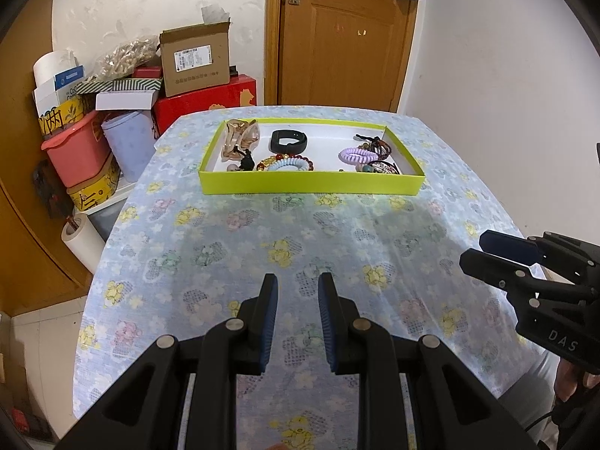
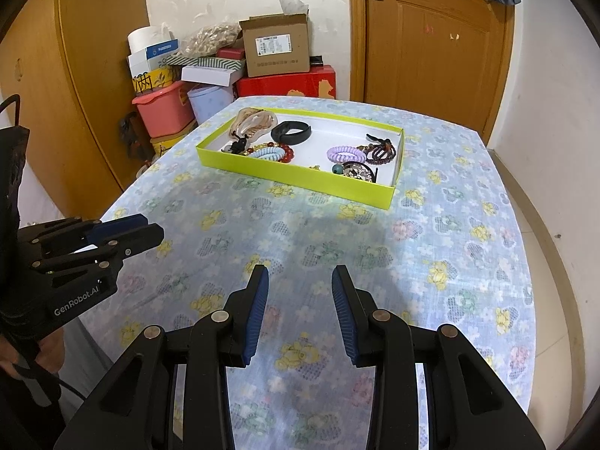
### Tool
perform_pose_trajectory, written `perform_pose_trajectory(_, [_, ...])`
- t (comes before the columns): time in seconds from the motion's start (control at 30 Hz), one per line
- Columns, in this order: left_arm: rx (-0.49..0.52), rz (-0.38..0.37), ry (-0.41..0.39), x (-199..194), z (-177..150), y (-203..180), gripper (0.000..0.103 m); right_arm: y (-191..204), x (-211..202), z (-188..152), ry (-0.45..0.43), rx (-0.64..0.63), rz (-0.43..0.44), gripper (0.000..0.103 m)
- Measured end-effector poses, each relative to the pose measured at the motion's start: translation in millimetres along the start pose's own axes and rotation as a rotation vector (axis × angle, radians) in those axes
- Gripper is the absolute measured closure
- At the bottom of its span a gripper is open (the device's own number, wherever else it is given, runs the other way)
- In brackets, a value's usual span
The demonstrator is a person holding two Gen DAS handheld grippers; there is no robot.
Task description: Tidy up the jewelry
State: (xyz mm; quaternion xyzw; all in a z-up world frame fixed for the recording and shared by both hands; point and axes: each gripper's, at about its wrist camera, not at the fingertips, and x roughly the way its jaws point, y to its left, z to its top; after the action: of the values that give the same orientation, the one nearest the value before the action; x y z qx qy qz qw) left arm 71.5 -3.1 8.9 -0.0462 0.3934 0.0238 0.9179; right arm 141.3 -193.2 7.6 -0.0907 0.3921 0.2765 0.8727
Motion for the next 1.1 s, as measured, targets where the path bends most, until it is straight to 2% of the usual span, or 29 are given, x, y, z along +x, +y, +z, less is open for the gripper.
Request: perform_pose_trajectory(1.1, [-0.005, -0.006, 0.001, 0.2, -1.3, 0.1, 0.08, 2.3, -0.5, -3.2, 0.012, -0.001, 0.006, 0.067])
